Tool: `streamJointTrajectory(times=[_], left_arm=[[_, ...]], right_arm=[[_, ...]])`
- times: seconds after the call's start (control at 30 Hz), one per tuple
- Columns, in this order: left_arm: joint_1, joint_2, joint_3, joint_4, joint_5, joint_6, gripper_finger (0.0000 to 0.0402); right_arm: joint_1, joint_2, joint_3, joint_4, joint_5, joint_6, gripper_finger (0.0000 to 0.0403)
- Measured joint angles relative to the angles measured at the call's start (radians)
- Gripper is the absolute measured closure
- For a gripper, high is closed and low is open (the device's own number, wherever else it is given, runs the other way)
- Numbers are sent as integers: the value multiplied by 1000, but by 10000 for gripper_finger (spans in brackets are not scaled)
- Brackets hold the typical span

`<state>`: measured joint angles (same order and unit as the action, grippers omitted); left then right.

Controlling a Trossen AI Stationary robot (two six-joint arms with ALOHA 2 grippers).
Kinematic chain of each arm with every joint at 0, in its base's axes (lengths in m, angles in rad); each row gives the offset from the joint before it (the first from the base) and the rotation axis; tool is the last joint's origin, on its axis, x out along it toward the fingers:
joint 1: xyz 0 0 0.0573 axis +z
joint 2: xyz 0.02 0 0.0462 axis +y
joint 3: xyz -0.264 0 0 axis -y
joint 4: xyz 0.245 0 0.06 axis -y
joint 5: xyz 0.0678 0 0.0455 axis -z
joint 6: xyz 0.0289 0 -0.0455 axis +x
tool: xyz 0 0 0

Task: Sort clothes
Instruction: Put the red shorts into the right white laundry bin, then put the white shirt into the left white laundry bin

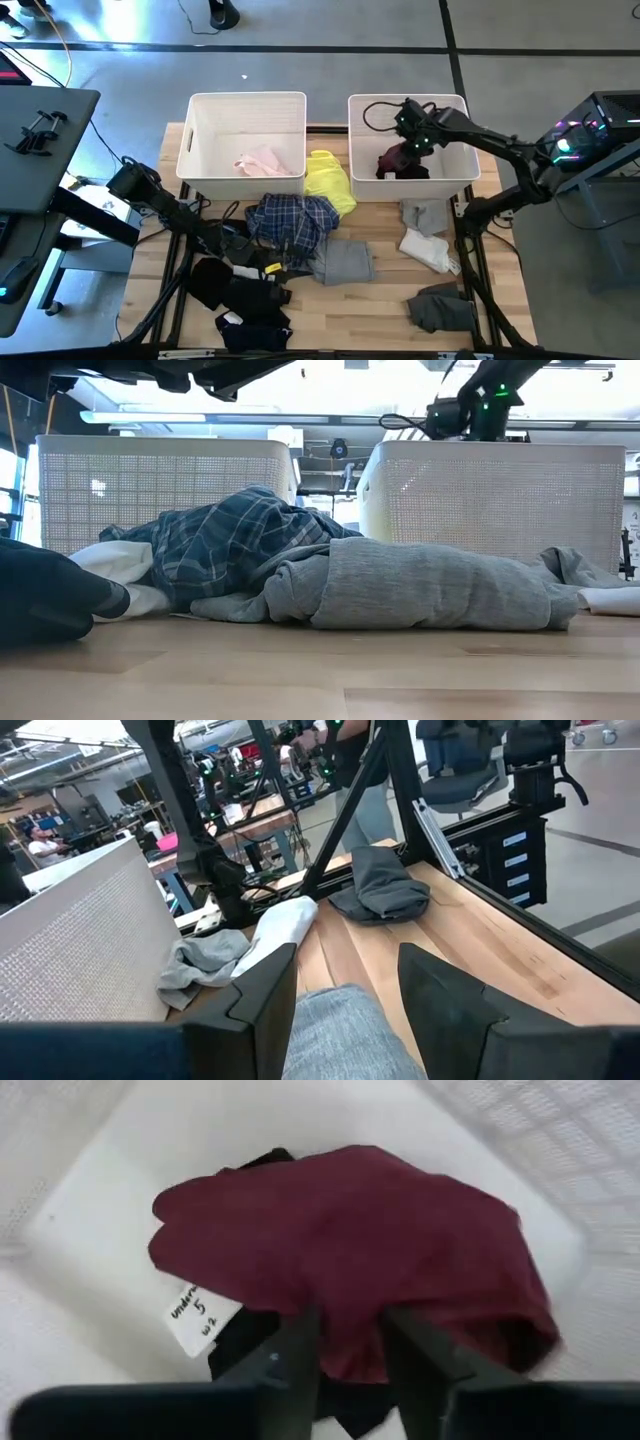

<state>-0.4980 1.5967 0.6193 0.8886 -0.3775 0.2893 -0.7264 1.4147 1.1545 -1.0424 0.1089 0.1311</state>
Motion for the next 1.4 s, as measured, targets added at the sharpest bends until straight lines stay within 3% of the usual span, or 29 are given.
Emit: streamJointTrajectory(times=[0.07, 0.23, 0.33, 0.5, 0.7, 0.87, 1.0, 1.13, 1.4], left_arm=[[0, 0, 0, 0, 0, 0, 239], [0, 0, 0, 1, -4, -6, 239], [0, 0, 0, 1, -4, -16, 239], [0, 0, 0, 1, -4, -17, 239], [0, 0, 0, 1, -4, -17, 239], [0, 0, 0, 1, -4, -17, 239], [0, 0, 0, 1, -4, -17, 239], [0, 0, 0, 1, -4, -17, 239], [1, 0, 0, 0, -4, -15, 239]], right_arm=[[2, -7, 49, -40, 56, 27, 283], [114, -77, 181, -117, 350, 72, 275], [229, -138, 228, -118, 391, 106, 278], [546, -230, 236, -90, 359, 247, 287], [981, -236, 166, -84, 350, 447, 301], [1211, -205, 24, -83, 282, 703, 304], [1307, -178, -147, -16, 141, 930, 303], [1328, -163, -309, 22, 27, 1099, 286], [1308, -145, -533, 254, -67, 1103, 220]])
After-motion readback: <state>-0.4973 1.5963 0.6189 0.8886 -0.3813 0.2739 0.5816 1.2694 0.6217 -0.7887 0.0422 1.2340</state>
